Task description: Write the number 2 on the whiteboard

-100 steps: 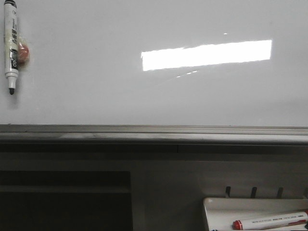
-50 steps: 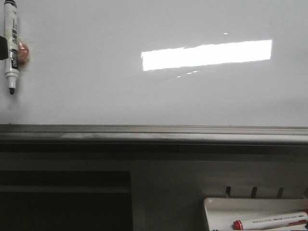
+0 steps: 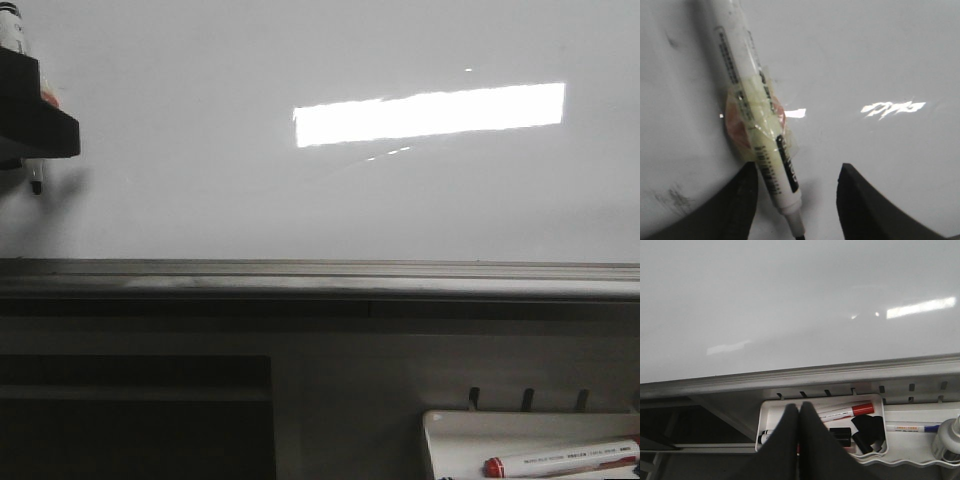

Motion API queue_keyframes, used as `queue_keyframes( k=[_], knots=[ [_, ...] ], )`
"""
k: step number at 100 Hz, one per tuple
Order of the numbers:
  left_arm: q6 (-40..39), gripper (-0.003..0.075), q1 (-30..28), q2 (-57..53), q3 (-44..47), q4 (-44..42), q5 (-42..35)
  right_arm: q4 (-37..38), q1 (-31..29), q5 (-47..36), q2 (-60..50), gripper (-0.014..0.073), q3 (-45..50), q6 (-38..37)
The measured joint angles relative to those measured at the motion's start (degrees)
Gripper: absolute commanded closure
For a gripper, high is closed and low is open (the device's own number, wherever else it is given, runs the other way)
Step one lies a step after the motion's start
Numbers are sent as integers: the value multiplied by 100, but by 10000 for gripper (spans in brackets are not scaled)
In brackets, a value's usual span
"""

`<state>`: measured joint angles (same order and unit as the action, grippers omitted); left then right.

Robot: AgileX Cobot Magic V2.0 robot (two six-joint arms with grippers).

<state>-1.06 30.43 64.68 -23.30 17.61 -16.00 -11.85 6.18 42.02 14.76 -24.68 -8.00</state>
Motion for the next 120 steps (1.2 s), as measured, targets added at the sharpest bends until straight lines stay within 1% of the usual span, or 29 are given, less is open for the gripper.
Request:
queue_keyframes(
  k=[7,11,21,26,29,49,58,65,80,81,87,93,97,102,107,108,109,112,114,117,120],
  knots=[
    [0,451,0,79,-4,107,0,-25,0,0,0,654,0,0],
    [0,491,0,125,-4,127,0,-34,0,0,0,654,0,0],
    [0,625,0,144,-4,155,-26,-39,0,0,0,654,0,0],
    [0,711,0,158,-4,155,-39,-39,0,0,0,654,0,0],
    [0,741,0,158,-4,155,-39,-39,0,0,0,654,0,0],
    [106,741,0,158,-4,164,-93,-48,0,13,0,654,0,27],
    [106,741,0,104,-4,65,-79,-192,0,50,0,654,0,278],
    [106,741,0,-42,-4,-215,44,-523,0,73,0,654,0,693],
    [106,741,79,-585,-4,-1061,551,-1576,0,294,92,654,0,2230],
    [106,741,81,-646,-4,-1151,572,-1576,0,310,109,654,0,2230],
    [106,741,197,-892,-4,-1565,711,-2056,60,365,184,654,0,2882],
    [106,740,343,-1145,-4,-2121,830,-2392,231,333,256,651,0,3258],
    [106,740,495,-1285,-4,-2479,899,-2582,380,274,298,630,0,3480],
    [106,740,707,-1401,-4,-2876,965,-2715,571,206,348,573,0,3735],
    [106,740,938,-1472,-4,-3251,1062,-2796,775,159,422,477,0,4018],
    [106,741,1007,-1470,-4,-3302,1091,-2822,806,141,433,445,0,4189],
    [106,741,1041,-1484,-4,-3400,1107,-2832,865,119,457,428,0,4248],
    [106,741,1176,-1496,-4,-3587,1165,-2879,986,99,500,344,0,4481],
    [106,740,1277,-1496,-4,-3719,1214,-2928,1078,60,533,313,0,4644],
    [106,741,1442,-1496,-4,-3880,1277,-3027,1201,7,576,243,0,4848],
    [106,741,1570,-1496,-4,-4066,1353,-3119,1354,-68,628,200,0,5077]
  ],
)
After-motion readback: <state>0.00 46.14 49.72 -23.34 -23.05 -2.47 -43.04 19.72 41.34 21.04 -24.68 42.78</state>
